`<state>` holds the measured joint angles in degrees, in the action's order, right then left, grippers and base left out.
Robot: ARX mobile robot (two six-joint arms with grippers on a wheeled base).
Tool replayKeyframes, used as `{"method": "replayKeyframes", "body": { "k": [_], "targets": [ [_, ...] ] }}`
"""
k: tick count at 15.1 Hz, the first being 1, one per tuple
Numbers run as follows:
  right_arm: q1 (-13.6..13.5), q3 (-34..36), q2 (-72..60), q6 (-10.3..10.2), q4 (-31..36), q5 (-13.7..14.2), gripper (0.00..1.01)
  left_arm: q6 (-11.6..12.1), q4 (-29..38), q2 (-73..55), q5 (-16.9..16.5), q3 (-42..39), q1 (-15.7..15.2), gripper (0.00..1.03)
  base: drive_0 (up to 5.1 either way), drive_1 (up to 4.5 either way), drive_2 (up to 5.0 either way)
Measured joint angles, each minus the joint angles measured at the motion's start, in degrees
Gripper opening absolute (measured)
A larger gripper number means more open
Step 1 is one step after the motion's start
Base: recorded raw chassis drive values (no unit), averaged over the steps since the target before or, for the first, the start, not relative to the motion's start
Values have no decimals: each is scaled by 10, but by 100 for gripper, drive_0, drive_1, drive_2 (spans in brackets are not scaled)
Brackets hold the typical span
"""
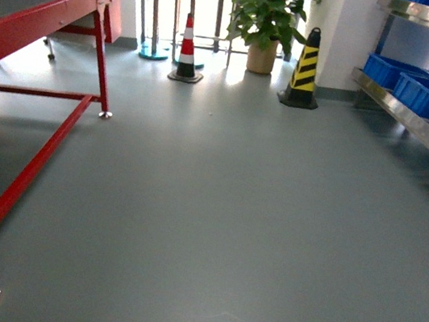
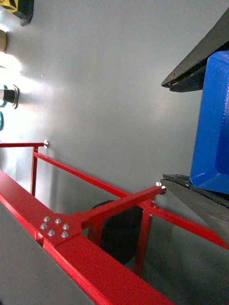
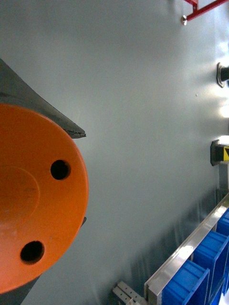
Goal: Sort blue parts and orange caps into right shelf containers
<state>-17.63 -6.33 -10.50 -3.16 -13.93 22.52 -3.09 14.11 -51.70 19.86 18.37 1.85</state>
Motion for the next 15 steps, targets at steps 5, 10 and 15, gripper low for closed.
{"method": "replayKeyframes", "body": {
  "k": [5, 10, 15],
  "targets": [
    [0, 0, 0, 0, 0, 0, 42, 0, 0, 0, 1, 0, -1, 45, -159, -159, -159],
    [0, 0, 0, 0, 0, 0, 42, 0, 0, 0, 0, 0, 0, 45, -161, -161, -161],
    [0, 0, 0, 0, 0, 0, 42, 0, 0, 0, 0, 0, 0, 45, -146, -146, -146]
  ]
}}
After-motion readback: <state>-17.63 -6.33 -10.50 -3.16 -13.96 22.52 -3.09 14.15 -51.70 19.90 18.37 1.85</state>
